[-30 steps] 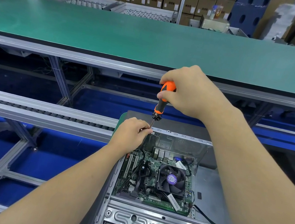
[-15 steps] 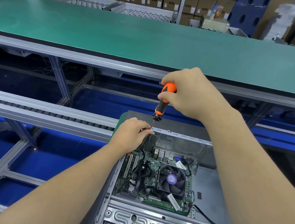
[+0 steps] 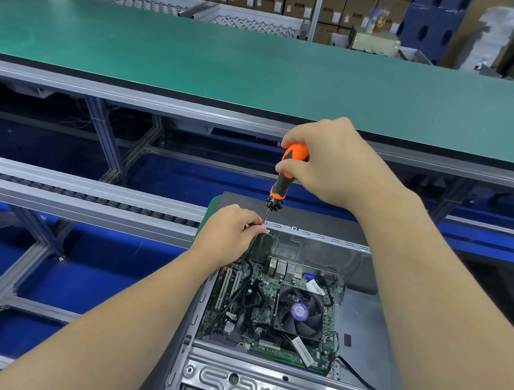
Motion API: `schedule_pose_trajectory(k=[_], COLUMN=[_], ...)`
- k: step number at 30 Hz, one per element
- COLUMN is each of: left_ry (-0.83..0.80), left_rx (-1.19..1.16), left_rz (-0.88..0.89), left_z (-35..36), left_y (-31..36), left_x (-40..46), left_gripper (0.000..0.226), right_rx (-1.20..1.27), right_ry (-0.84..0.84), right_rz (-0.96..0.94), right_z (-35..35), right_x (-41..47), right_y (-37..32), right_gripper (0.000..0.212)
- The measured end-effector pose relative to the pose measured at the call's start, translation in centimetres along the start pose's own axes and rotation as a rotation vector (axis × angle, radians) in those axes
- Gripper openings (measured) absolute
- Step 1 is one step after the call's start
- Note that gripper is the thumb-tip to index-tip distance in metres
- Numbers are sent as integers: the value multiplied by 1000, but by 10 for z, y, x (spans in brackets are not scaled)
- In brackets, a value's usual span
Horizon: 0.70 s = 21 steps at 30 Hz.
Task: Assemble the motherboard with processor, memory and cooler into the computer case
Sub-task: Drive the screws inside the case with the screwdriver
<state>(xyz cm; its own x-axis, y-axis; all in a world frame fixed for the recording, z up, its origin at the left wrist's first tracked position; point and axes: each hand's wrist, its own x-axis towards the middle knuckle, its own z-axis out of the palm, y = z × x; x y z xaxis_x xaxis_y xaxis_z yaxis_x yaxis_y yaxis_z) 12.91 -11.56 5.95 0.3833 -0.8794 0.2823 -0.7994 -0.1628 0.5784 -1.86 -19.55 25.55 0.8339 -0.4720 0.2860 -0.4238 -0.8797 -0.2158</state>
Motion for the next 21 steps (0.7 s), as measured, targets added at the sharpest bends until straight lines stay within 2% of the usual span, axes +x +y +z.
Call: schedule_pose_trajectory(k=[21], left_ry=[21], left_rx=[8], left_rz=[9], left_z=[1], left_y=[-2], left_x=[0], left_gripper=[21], right_rx=[1], right_ry=[7], right_rz=[-6], right_z=[0], right_x=[1], right_y=[0], right_gripper=[32])
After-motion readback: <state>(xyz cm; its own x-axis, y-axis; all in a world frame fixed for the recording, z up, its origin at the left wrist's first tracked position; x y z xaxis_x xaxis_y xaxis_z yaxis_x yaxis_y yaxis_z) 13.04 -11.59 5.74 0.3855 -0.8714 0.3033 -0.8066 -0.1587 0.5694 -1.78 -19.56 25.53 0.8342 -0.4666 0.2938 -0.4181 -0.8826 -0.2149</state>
